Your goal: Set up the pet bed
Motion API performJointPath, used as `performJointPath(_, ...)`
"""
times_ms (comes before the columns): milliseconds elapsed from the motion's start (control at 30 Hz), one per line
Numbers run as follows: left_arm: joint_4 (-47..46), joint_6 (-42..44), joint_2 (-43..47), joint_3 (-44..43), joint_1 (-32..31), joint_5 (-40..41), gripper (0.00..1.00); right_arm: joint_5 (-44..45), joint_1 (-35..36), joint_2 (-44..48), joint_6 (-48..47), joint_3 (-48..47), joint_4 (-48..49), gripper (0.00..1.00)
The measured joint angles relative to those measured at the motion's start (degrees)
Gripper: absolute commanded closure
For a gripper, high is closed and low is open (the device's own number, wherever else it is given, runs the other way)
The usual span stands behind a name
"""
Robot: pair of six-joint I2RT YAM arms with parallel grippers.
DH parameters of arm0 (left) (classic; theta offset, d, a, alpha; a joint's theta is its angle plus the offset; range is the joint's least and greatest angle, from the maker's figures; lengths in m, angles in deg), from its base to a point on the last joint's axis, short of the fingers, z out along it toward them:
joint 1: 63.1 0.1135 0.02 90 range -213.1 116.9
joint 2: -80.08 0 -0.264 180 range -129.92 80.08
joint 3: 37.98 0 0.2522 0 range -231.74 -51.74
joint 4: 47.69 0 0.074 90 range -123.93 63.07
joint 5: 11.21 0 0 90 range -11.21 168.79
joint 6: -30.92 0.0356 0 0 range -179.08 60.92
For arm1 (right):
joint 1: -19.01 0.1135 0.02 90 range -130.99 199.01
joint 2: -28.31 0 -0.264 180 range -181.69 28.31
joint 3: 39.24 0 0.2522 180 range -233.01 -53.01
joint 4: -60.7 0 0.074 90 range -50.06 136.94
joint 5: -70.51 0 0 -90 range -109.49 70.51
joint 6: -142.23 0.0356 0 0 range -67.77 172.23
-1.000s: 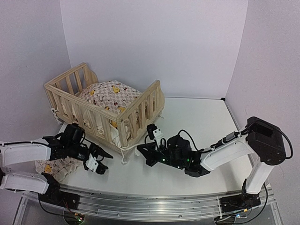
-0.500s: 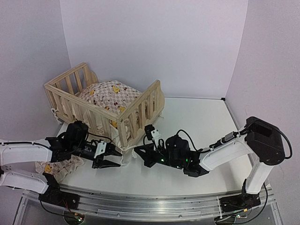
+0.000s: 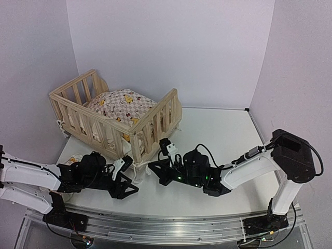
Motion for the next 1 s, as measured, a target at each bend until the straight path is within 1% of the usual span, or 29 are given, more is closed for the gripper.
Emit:
performJointPath(167,1.9,-5.4,2.0,0.4,0.1,8.6,0.30,0.3,0.0,0.0,-1.6,0.0,0.0,1.00)
performJointPath(333,-7.1,-4.7,0.8,5.0,1.7,12.9,0.27,0.5,0.0,0.0,-3.0,0.0,0.0,1.00)
performJointPath(500,-14.4,-3.5,-4.1,7.2,2.9,14.2,0.28,0.2,0.0,0.0,-3.7,0.0,0.1,1.00)
performJointPath(633,-21.8,-1.8,-11.7,6.9,3.2,13.8,0.34,-0.1,0.0,0.0,-3.8,0.0,0.2,1.00)
performJointPath(700,-25.6,-0.9,-16.8,6.0,3.3,12.7,0.37,-0.1,0.0,0.0,-3.9,0.0,0.3,1.00)
performJointPath(767,-28.6,-0.7,-20.7,5.2,3.4,12.1,0.41,-0.1,0.0,0.0,-4.0,0.0,0.4,1.00)
performJointPath(867,-31.2,-0.8,-22.6,4.9,3.4,11.8,0.57,0.1,0.0,0.0,-4.3,0.0,0.4,1.00)
performJointPath(900,-31.8,-0.8,-22.7,4.9,3.5,11.8,0.68,0.2,0.0,0.0,-4.5,0.1,0.4,1.00)
performJointPath(967,-32.8,-1.5,-22.7,4.7,3.5,11.7,0.94,0.3,0.0,0.0,-4.6,0.2,0.4,1.00)
performJointPath(1000,-32.9,-2.2,-22.7,4.4,3.6,11.4,0.99,0.4,0.0,0.0,-4.7,0.4,0.4,1.00)
